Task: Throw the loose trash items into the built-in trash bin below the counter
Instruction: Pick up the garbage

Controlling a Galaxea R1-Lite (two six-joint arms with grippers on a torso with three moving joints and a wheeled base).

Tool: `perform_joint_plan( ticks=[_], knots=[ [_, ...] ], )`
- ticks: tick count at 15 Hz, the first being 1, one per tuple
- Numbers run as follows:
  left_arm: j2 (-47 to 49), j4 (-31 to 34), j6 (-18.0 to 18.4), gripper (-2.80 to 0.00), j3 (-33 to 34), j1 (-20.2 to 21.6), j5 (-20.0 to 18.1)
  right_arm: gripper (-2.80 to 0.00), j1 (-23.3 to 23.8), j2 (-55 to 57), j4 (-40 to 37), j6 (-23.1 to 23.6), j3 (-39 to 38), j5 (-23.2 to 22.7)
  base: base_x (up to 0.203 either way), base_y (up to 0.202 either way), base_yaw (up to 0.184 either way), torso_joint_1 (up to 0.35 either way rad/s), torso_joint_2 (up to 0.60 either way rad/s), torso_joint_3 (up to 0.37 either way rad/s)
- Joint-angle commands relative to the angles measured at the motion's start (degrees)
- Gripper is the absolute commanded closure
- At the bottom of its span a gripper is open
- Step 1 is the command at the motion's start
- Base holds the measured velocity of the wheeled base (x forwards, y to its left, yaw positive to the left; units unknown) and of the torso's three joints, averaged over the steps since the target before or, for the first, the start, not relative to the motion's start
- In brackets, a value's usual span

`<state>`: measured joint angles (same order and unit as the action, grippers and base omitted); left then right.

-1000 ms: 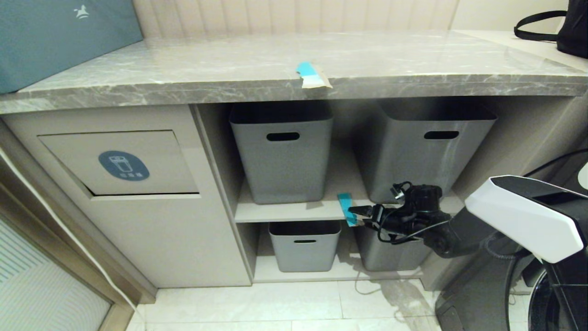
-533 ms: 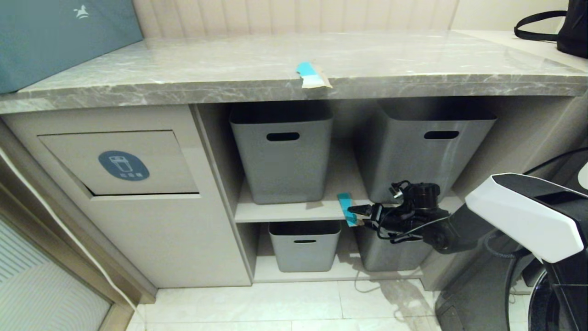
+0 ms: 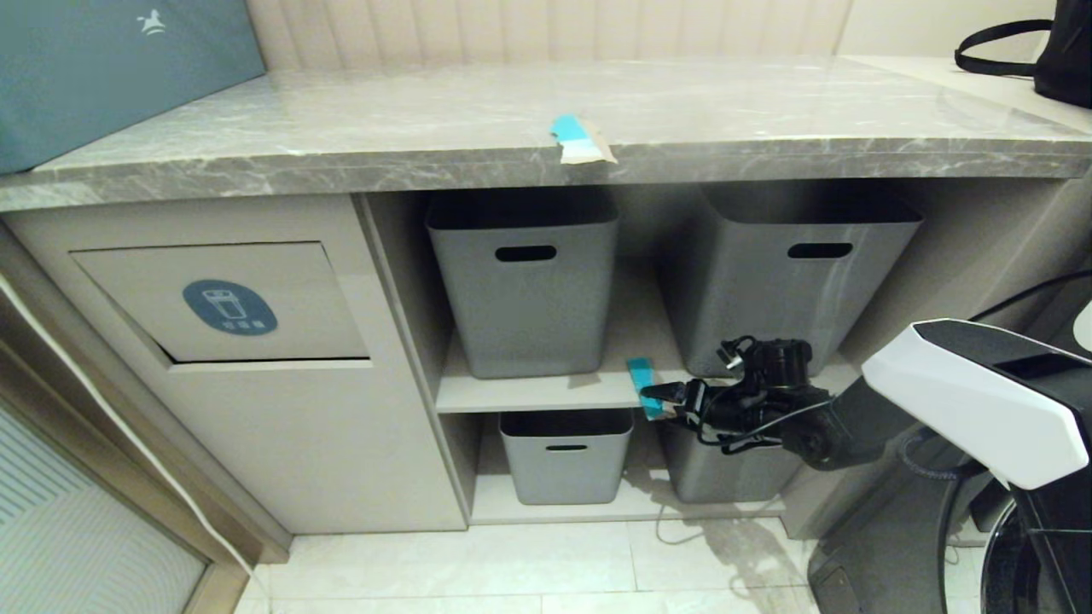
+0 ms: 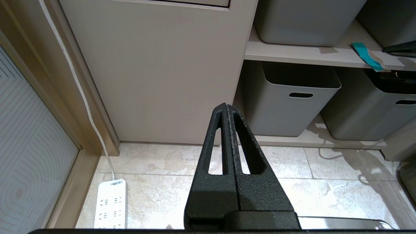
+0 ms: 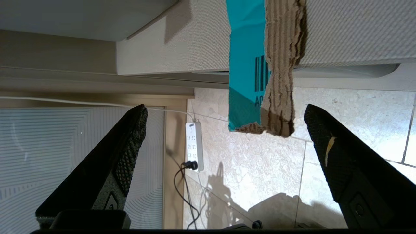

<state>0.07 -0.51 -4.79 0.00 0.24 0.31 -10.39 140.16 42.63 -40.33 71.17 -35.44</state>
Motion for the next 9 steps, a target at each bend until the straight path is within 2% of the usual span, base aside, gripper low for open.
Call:
perform_joint_plan(
  ticks=[1, 9],
  knots=[
    [0.01, -0.02, -0.04, 0.00, 0.18, 0.02, 0.04, -2.80, -0.16, -0.15, 0.26, -0.63, 0.20, -0.16, 0.000, 0.000, 0.000, 0.000, 0.00, 0.000],
    [0.01, -0.02, -0.07, 0.00, 0.18, 0.02, 0.04, -2.80, -0.07, 0.38, 0.26, -0.63, 1.11, 0.02, 0.000, 0.000, 0.000, 0.000, 0.00, 0.000]
  ],
)
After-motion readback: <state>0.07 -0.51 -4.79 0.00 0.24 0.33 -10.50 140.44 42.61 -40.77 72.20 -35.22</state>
